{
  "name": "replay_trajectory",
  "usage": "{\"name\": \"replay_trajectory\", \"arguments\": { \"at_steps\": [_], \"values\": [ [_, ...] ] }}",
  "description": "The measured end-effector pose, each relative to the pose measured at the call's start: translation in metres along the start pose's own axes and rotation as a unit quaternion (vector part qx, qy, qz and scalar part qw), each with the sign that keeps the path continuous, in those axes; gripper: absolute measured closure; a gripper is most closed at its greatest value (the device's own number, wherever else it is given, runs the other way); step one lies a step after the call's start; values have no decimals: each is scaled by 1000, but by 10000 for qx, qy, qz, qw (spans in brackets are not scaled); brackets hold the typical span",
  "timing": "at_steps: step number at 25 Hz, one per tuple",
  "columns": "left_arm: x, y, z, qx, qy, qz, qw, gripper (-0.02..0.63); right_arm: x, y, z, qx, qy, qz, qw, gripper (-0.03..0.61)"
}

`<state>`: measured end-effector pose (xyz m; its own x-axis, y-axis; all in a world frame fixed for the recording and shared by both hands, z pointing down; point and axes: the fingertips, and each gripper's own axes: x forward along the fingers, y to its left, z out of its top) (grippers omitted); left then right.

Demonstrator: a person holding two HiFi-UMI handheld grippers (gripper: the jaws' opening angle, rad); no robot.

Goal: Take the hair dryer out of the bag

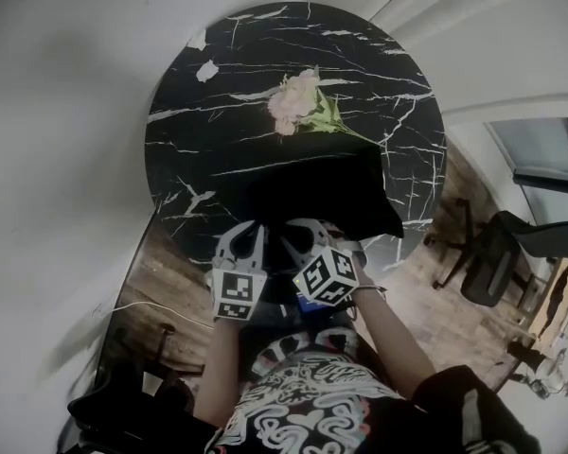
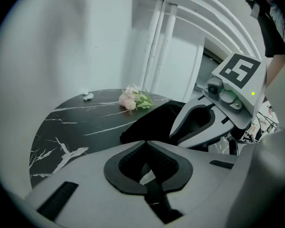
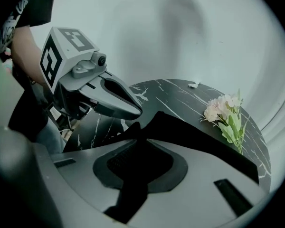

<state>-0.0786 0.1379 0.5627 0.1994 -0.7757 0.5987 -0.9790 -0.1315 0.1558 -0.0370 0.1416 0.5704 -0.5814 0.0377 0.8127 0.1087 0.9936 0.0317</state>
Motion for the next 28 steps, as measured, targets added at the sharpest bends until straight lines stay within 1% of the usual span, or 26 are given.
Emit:
{"name": "replay_trajectory", "arguments": {
  "at_steps": [1, 3, 10, 19, 21, 25, 28],
  "values": [
    [0, 0, 0, 2, 2, -3, 10000, 598, 0, -1, -1, 9, 12, -42, 10000, 531],
    [0, -1, 1, 10, 4, -2, 10000, 598, -1, -4, -2, 67, 9, -56, 10000, 546],
    [0, -2, 2, 60, 26, -1, 10000, 598, -9, -7, 1, 231, -102, -51, 9997, 552],
    [2, -2, 1, 166, 87, 18, 9998, 598, -26, -15, 6, 495, -335, -314, 9977, 552],
    [3, -4, -4, 184, 177, -29, 9997, 598, -30, -16, 7, 574, -387, -366, 9969, 552],
    [3, -10, -19, 249, 515, -222, 9981, 598, -36, -18, 9, 712, -465, -465, 9953, 552],
    [5, -12, -20, 391, 588, -315, 9970, 598, -39, -20, 11, 723, -506, -540, 9946, 552]
  ]
}}
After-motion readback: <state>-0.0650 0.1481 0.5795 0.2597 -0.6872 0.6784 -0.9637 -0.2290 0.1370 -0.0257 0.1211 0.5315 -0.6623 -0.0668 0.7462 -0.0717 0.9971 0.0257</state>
